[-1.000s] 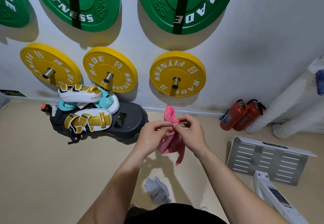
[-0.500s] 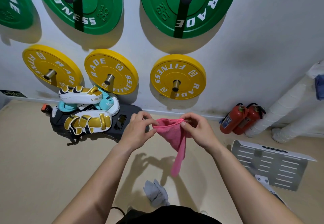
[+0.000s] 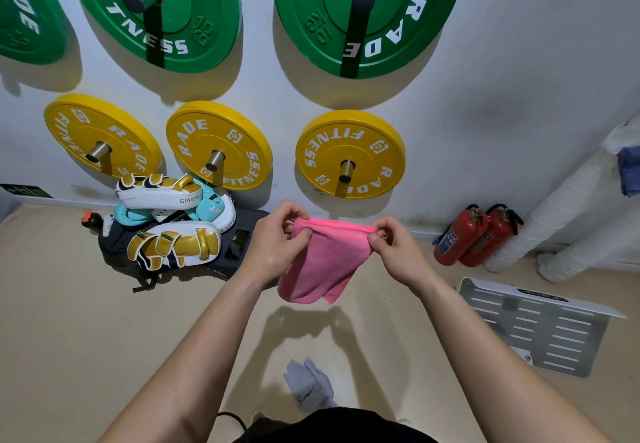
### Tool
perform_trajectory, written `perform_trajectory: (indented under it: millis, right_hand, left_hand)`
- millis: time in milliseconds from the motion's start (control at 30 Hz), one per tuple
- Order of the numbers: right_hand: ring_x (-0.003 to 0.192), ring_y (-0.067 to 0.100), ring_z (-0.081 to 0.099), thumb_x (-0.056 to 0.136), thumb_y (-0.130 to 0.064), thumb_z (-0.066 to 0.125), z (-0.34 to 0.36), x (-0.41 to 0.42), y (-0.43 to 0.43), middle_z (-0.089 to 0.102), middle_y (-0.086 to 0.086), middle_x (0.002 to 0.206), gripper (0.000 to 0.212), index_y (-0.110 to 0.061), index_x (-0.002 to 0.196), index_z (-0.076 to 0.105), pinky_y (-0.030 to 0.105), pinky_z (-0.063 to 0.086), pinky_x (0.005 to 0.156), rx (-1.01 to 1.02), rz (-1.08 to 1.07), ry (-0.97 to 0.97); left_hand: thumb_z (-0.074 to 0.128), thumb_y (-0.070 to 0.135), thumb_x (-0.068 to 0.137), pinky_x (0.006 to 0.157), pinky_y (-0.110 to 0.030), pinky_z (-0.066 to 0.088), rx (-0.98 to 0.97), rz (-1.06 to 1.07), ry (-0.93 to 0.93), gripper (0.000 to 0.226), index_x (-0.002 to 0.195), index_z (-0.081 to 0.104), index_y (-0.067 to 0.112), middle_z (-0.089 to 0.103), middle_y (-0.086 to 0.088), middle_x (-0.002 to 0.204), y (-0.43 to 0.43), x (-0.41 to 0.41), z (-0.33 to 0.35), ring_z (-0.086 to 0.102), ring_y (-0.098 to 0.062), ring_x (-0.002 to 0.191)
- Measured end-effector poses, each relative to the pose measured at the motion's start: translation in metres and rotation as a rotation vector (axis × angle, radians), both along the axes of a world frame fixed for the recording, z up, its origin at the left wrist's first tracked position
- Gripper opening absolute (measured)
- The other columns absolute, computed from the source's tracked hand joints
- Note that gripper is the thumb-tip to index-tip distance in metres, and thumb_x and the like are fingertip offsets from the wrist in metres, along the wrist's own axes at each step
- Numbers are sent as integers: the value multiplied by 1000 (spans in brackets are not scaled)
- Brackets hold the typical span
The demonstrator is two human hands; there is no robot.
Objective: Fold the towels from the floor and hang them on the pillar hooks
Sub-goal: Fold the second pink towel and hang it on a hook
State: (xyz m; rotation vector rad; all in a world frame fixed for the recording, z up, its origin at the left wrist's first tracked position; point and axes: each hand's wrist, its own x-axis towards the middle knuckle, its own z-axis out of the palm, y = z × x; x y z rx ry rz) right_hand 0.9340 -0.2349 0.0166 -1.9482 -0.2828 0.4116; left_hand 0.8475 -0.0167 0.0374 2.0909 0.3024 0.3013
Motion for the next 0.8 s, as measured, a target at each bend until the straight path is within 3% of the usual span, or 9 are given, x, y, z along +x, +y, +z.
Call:
perform_trajectory:
  millis: [167, 267, 333, 400, 500, 600, 700, 800]
  right_hand:
    - [75, 21, 54, 83, -3, 57, 16, 15, -8, 57, 6, 81, 26, -18, 103, 59, 32, 44, 71, 14, 127, 28]
    - [75, 11, 59, 69, -32, 62, 37, 26, -5, 61, -5, 77, 34, -36, 103, 62, 37, 47, 78, -139, 314, 2]
    - [90, 8, 57, 60, -61, 64, 51, 33, 5, 60, -13, 90, 42, -43, 98, 63, 38, 44, 87, -389, 452, -154]
    - [103, 11, 50, 57, -74, 63, 65, 35, 21, 55, -11, 103, 49, -47, 97, 61, 37, 40, 91, -486, 556, -279]
    - [89, 10, 58, 77, -52, 76, 79, 33, 43, 62, -14, 90, 25, -36, 91, 63, 31, 44, 77, -363, 652, -320]
    - [83, 15, 60, 90, -27, 69, 91, 36, 58, 67, -4, 86, 6, -23, 90, 65, 34, 45, 71, -340, 672, -389]
    - [85, 16, 60, 92, -16, 64, 103, 38, 71, 68, -1, 88, 4, -17, 94, 68, 34, 46, 78, -279, 726, -417]
    - [83, 9, 57, 94, -11, 61, 120, 41, 82, 65, -7, 87, 11, -20, 95, 68, 28, 45, 79, -234, 776, -396]
  left_hand:
    - [69, 14, 86, 80, -39, 57, -85, -42, -8, 33, 106, 58, 38, 70, 11, 95, -4, 2, 9, 66, -11, 77]
    - [71, 14, 87, 81, -37, 56, -112, -77, -23, 33, 111, 60, 33, 71, 13, 90, -8, 5, 16, 65, -9, 77]
    - [71, 12, 86, 81, -38, 54, -130, -107, -41, 33, 112, 60, 30, 72, 10, 89, -11, 8, 21, 64, -10, 75]
    - [71, 10, 86, 79, -39, 53, -148, -124, -49, 34, 111, 61, 28, 72, 8, 87, -12, 10, 24, 62, -11, 73]
    - [71, 3, 85, 75, -33, 52, -189, -94, -87, 34, 111, 62, 23, 70, 6, 87, -10, 10, 28, 61, -7, 71]
    - [78, 9, 83, 81, -30, 55, -249, -71, -105, 40, 116, 60, 21, 68, -1, 103, 1, 2, 25, 66, -10, 88]
    - [89, 31, 67, 89, -29, 56, -325, -90, 3, 63, 123, 60, 25, 71, 1, 115, 12, -5, 6, 68, -11, 106]
    - [89, 36, 62, 82, -33, 55, -315, -47, 113, 54, 111, 71, 21, 77, 3, 105, 12, -7, -17, 72, -9, 98]
